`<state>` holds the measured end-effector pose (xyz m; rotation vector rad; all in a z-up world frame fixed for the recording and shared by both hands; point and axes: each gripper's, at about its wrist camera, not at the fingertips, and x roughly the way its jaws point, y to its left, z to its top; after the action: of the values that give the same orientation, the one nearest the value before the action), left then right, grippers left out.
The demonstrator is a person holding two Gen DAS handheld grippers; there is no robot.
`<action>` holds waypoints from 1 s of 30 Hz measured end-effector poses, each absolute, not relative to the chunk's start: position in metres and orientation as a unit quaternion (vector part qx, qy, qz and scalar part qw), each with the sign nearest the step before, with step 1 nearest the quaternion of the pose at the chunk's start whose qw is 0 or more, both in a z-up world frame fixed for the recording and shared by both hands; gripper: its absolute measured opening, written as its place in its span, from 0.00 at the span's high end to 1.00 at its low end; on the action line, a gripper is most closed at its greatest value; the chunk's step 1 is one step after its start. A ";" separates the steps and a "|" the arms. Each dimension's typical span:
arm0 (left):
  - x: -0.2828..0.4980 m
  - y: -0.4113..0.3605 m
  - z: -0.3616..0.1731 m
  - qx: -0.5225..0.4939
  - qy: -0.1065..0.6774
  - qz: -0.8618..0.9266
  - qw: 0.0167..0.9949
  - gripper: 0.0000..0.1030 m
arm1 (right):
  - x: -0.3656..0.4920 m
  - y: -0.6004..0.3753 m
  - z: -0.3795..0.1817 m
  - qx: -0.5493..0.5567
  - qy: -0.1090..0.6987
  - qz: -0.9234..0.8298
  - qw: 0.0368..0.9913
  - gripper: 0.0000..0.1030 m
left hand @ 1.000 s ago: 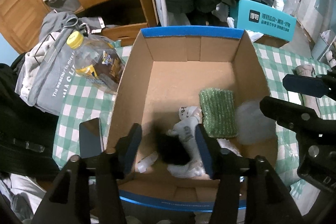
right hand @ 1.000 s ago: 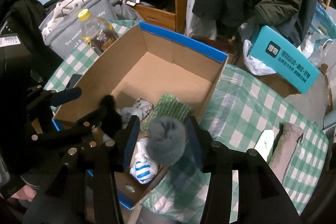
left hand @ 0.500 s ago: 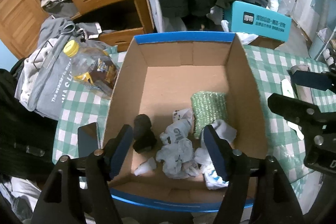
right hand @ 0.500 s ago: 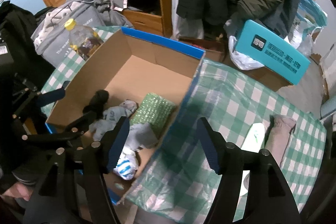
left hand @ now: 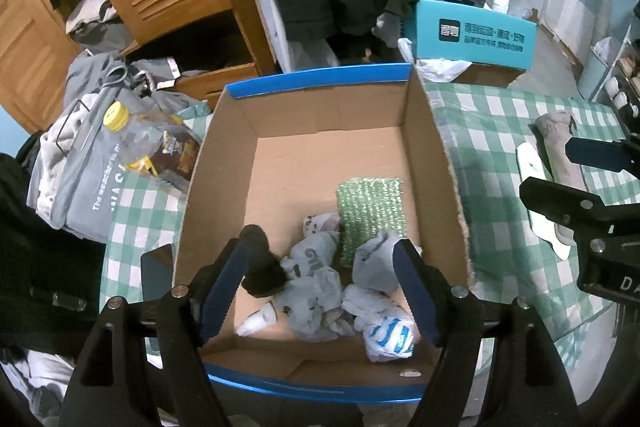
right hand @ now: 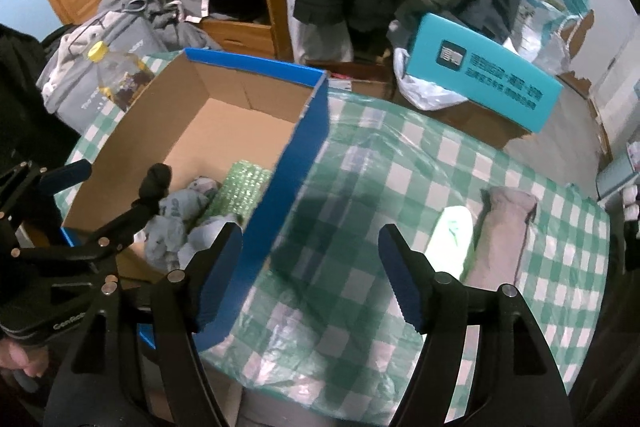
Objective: Organize soft objects
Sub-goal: 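Withdraw both open grippers from the box back over the tablecloth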
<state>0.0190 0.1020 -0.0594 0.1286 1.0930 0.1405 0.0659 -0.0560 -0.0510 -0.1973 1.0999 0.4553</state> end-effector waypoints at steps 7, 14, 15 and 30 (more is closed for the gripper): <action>0.023 0.087 -0.059 0.065 0.520 0.057 0.850 0.24 | 0.068 -0.077 -0.055 -0.083 0.524 0.197 0.825 0.31; 0.026 0.070 -0.057 0.067 0.521 0.046 0.850 0.24 | 0.068 -0.101 -0.057 -0.074 0.528 0.176 0.828 0.30; 0.026 0.067 -0.057 0.067 0.520 0.045 0.850 0.24 | 0.068 -0.106 -0.058 -0.072 0.529 0.172 0.828 0.30; 0.030 0.031 -0.058 0.086 0.519 0.028 0.850 0.24 | 0.066 -0.148 -0.059 -0.052 0.531 0.144 0.834 0.30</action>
<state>0.0300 0.0315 -0.0584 0.1815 1.0936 0.0590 0.0662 -0.1477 -0.0591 -0.1102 1.1242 0.3046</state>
